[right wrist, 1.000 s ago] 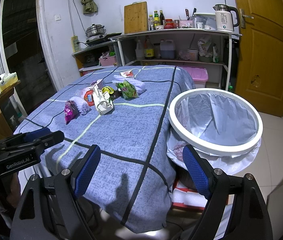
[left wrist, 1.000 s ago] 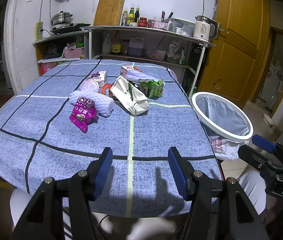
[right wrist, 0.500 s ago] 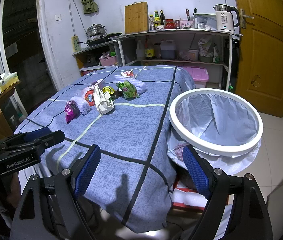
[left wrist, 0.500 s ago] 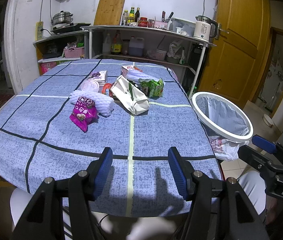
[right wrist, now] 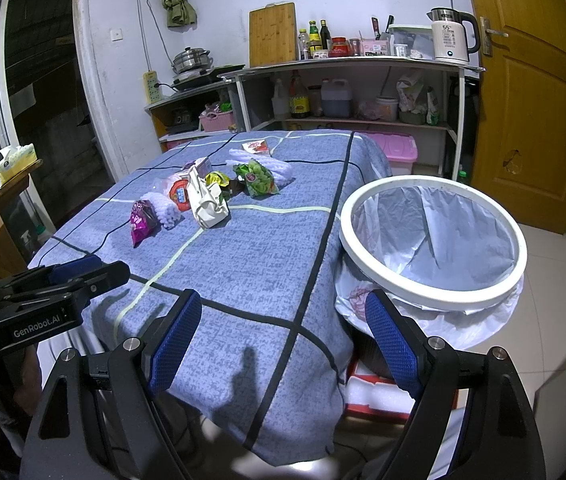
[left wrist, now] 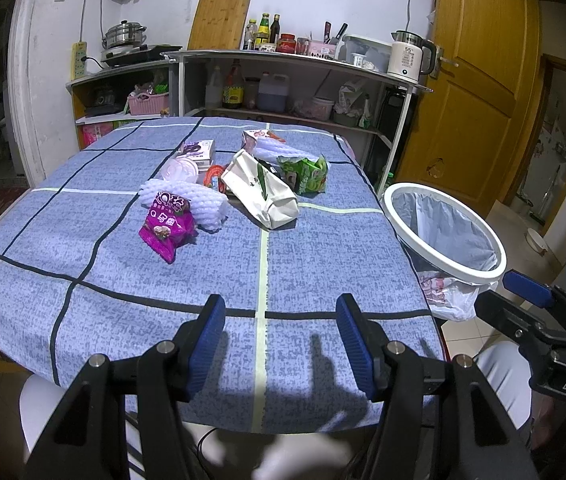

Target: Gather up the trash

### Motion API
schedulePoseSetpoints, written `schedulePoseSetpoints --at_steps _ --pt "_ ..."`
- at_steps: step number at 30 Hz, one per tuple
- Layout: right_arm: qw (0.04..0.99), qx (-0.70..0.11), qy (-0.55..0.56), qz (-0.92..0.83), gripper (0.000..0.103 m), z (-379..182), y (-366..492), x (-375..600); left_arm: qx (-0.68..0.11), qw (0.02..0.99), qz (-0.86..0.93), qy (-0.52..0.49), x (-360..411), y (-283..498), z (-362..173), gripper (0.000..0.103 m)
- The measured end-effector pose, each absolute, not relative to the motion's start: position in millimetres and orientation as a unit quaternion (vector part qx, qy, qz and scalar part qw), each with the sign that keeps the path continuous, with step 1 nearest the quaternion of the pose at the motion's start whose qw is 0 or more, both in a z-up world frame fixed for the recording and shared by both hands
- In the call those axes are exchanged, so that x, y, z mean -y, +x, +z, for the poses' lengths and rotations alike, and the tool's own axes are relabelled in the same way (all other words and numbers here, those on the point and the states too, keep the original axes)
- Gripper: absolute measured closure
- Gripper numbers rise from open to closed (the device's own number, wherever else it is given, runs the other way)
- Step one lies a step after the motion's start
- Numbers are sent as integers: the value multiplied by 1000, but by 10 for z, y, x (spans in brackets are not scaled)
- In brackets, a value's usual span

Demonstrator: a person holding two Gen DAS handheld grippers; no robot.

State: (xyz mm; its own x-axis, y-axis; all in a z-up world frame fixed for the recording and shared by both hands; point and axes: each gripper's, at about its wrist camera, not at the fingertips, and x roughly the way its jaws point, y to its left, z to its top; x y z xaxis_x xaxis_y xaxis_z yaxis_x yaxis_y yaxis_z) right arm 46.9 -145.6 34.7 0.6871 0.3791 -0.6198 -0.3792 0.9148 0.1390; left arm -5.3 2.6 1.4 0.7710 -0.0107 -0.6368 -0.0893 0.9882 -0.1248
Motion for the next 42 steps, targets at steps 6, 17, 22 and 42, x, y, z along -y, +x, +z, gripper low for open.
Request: schedulePoseSetpoints --at_steps 6,17,22,42 --pt "919 -337 0 207 19 346 469 1453 -338 938 21 -74 -26 -52 14 44" --pt "918 -338 -1 207 19 345 475 1450 -339 938 21 -75 -26 -51 13 44" --pt "918 -338 -1 208 19 337 480 1445 -341 937 20 -77 -38 -50 -54 43" --pt "905 -344 -10 249 19 371 832 1160 -358 926 56 -101 -423 247 -165 43"
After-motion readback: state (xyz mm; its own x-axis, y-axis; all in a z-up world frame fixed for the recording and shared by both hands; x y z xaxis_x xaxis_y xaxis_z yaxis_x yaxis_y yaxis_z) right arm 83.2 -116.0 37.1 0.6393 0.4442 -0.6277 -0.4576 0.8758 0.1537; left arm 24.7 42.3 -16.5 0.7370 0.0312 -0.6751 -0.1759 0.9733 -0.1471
